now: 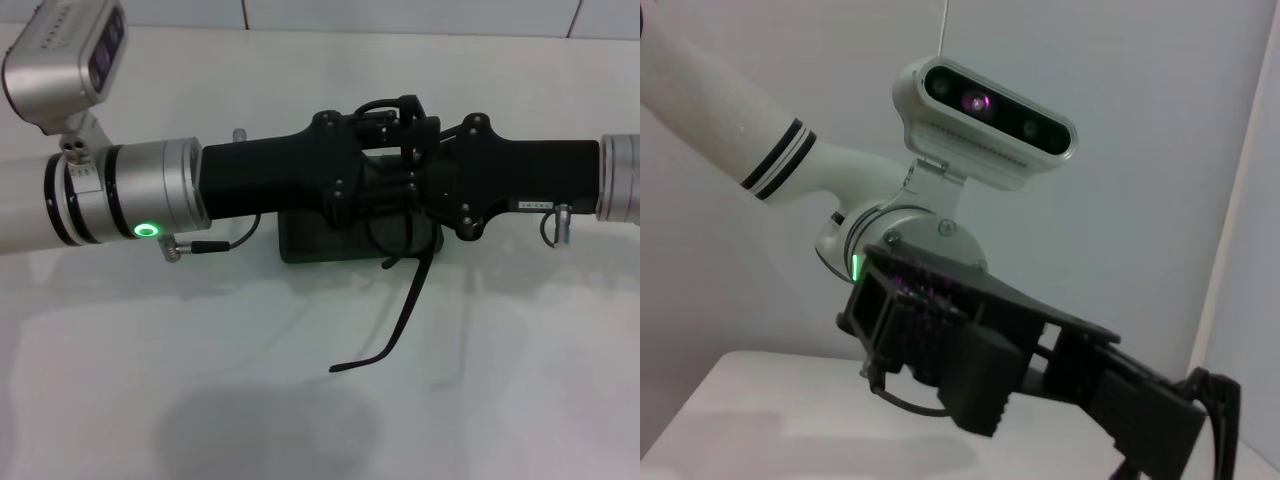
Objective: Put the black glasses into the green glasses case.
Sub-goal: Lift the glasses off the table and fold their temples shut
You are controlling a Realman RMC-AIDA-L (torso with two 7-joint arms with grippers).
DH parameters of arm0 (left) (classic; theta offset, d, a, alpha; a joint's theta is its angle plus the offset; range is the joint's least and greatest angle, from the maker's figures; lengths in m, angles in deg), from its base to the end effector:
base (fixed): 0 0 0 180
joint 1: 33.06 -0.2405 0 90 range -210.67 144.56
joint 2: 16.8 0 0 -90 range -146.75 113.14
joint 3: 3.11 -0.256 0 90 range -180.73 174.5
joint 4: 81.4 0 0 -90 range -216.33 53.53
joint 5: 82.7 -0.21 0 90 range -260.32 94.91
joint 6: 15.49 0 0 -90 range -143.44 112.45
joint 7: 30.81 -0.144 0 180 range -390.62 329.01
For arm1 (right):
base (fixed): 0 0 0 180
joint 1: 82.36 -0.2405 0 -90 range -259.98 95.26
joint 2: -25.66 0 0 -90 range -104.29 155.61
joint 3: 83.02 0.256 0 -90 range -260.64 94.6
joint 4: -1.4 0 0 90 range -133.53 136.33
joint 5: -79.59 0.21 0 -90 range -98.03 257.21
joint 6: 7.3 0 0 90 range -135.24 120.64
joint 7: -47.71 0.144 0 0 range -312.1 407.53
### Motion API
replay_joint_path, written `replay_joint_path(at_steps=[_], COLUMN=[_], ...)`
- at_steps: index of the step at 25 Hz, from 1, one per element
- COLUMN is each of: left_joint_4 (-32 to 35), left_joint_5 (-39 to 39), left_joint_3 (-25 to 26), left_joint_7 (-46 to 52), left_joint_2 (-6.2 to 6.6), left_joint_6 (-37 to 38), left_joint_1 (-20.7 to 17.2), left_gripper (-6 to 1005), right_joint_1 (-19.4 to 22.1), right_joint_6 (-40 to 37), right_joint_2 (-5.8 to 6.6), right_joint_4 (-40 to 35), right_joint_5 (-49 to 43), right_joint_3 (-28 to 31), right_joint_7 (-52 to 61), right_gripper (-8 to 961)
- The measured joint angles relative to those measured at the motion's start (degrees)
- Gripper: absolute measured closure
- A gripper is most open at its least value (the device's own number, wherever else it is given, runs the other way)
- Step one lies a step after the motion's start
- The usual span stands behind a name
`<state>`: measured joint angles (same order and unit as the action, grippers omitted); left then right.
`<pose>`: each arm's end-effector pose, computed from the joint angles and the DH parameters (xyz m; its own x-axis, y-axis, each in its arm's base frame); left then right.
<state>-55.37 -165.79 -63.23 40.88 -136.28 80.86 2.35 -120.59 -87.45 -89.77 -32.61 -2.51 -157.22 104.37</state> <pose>-0.1791 0.3213 -0.0312 0.6102 0.2265 0.7592 0.2447 -0.9653 0.0913 0.1683 0.3619 -0.0341 0.8395 0.1865 -0.5103 0.0680 -0.9679 -0.2419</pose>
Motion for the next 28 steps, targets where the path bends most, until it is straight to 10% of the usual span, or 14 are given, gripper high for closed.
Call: replay_joint_path(at_steps=[28], left_joint_4=[1.3], left_joint_5=[0.0], left_joint_3=[0.0], left_joint_7=[0.0], left_joint_2=[0.58], left_joint_6=[0.8], left_joint_1=[-1.8], left_gripper=[438], right_joint_1=[1.9], right_joint_6=[-0.7], right_joint_2=[0.84], right_joint_4=[-0.6], right_joint_5=[-1.4], right_joint_3=[9.4], right_joint_7=[1.6], right_gripper=[844])
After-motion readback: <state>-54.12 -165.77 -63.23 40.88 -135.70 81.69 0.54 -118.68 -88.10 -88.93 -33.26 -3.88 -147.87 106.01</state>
